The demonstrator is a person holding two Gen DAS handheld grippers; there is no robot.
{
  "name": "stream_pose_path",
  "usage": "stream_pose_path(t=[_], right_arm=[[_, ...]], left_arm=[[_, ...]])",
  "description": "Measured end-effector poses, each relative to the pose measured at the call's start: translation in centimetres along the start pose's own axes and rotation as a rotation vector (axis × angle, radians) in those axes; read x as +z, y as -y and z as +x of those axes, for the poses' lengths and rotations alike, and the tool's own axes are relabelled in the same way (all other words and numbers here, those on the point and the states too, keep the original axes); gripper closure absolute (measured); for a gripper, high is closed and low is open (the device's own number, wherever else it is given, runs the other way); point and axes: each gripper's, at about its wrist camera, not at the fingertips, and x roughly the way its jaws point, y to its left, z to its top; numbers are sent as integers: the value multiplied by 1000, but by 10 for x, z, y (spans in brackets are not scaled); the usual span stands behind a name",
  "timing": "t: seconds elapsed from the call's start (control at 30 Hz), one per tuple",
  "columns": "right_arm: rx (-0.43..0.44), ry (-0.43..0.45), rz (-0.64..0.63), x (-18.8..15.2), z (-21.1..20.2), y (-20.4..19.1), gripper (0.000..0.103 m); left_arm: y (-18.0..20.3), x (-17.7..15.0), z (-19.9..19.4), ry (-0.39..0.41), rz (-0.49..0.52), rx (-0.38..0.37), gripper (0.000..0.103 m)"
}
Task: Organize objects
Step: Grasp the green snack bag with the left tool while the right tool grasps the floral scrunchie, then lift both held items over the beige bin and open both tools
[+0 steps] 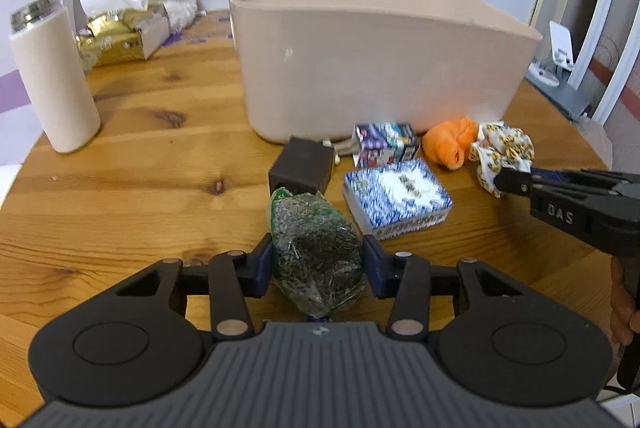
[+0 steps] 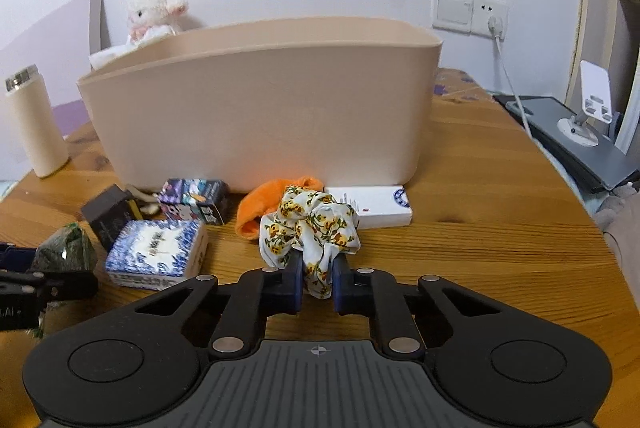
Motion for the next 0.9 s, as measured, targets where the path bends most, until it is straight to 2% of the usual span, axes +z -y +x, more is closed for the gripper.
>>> stream_pose_path(t=[0.23,0.53,0.67,0.77,0.9], right_arm=[[-6,90,20,12,-38,8,90],[-32,217,19,52,-60,16,90],[-47,247,20,73,-55,22,90],[-50,251,24,88,-44,27,90],[-61,234,10,100,-26,31,90]], left_arm=[[-2,16,-26,85,4,2,56],[-7,66,-49,235,3,26,56],[-7,94,-44,249,-17,-1,56],[-1,115,-30,259,-4,20,55],[1,139,5,183,-30,-14,56]])
